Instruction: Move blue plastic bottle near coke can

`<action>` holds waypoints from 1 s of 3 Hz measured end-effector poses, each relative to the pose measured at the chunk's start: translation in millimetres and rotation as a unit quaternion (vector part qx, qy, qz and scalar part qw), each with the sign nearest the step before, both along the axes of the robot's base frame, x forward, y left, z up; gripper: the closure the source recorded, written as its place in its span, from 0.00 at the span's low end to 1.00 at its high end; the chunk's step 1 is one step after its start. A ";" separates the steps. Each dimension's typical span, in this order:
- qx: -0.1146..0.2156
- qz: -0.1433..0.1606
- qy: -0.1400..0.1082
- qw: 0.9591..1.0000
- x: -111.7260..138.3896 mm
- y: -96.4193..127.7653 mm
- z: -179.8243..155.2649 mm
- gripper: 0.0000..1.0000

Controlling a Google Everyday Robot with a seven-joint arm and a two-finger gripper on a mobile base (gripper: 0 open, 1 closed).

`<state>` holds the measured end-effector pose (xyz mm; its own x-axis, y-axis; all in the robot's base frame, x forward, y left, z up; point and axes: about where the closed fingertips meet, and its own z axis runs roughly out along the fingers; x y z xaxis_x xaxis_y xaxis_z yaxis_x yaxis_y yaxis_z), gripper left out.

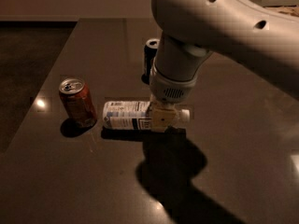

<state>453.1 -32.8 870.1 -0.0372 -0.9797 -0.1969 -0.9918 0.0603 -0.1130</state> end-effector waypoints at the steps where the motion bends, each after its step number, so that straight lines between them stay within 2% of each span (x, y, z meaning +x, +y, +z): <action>1: 0.003 0.005 0.002 1.000 3.4 7.0 -5.6 0.36; 2: 0.006 0.009 0.006 1.000 5.2 10.4 -10.9 0.13; 3: 0.023 0.007 0.006 1.000 3.3 12.2 -12.0 0.00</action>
Offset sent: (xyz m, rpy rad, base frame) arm 0.0088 0.0137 -0.0212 0.0213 0.0333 0.0235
